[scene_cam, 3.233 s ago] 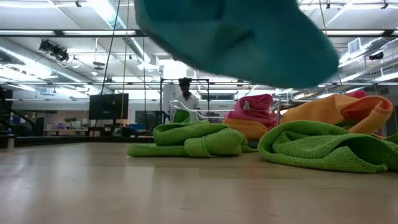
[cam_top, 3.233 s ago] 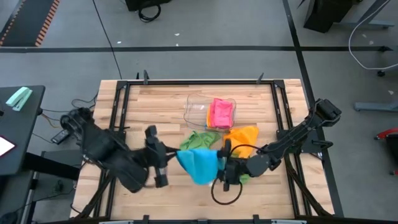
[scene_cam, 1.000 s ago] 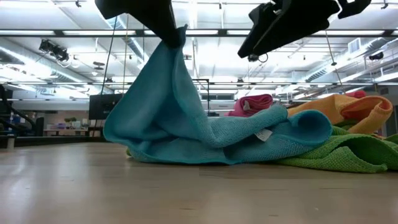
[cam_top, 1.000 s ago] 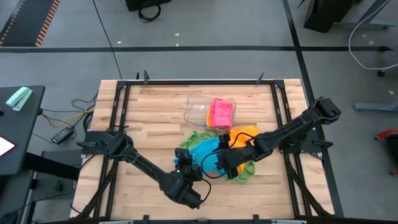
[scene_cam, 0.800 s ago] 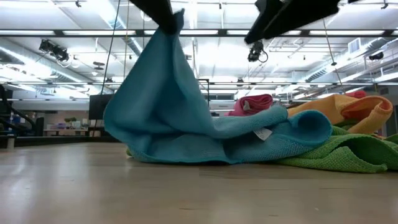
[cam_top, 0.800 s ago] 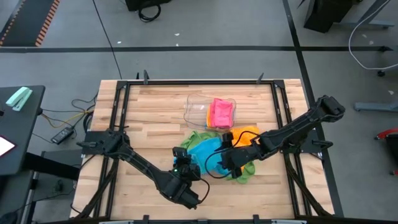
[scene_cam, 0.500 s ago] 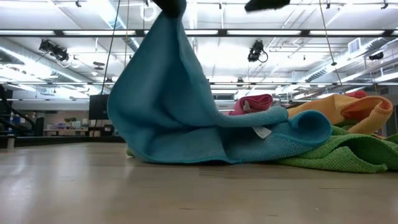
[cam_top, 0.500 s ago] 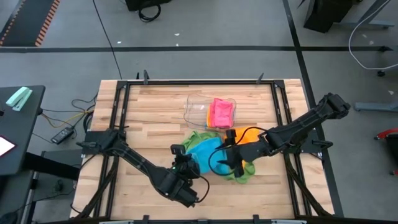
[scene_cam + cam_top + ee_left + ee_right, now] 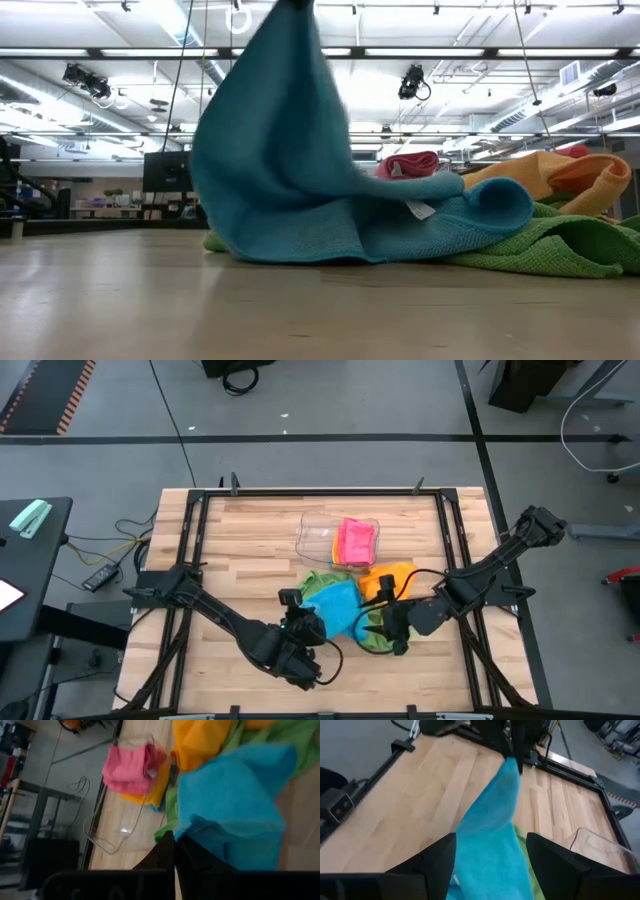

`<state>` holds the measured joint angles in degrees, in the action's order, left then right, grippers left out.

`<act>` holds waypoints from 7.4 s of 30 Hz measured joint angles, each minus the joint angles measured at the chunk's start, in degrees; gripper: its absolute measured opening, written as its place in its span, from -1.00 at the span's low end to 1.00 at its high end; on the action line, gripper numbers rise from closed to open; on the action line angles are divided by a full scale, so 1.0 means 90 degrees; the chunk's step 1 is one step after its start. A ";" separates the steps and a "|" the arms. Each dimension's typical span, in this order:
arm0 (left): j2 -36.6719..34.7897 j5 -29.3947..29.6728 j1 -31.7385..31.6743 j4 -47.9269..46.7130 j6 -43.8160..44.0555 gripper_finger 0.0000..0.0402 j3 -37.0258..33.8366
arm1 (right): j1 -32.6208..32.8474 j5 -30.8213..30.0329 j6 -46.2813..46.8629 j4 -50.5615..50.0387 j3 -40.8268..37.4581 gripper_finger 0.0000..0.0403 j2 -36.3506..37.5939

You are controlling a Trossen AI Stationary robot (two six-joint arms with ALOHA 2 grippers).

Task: Fold microfiber towels
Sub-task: Fold the blue microfiber cloth

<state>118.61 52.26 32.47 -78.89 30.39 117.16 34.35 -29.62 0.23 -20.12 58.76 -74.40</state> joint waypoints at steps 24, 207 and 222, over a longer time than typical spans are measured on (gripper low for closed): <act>-0.0022 -0.0456 -0.0872 -0.0969 0.0497 -0.79 -0.1061 | -0.1130 0.0639 0.0348 0.1186 -0.1348 0.24 -0.1245; 0.0140 -0.3877 0.0762 0.5464 -0.1750 -0.93 -0.3904 | -0.0030 0.0803 0.0972 0.1991 -0.1286 0.24 -0.1518; 0.0123 -0.3877 0.0767 0.5515 -0.0937 -0.97 -0.3902 | 0.0027 -0.0159 0.0784 0.0743 -0.0213 0.24 -0.3043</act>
<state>119.72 17.36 39.38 -29.26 21.96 82.04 34.59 -31.05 7.29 -13.43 56.84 -101.78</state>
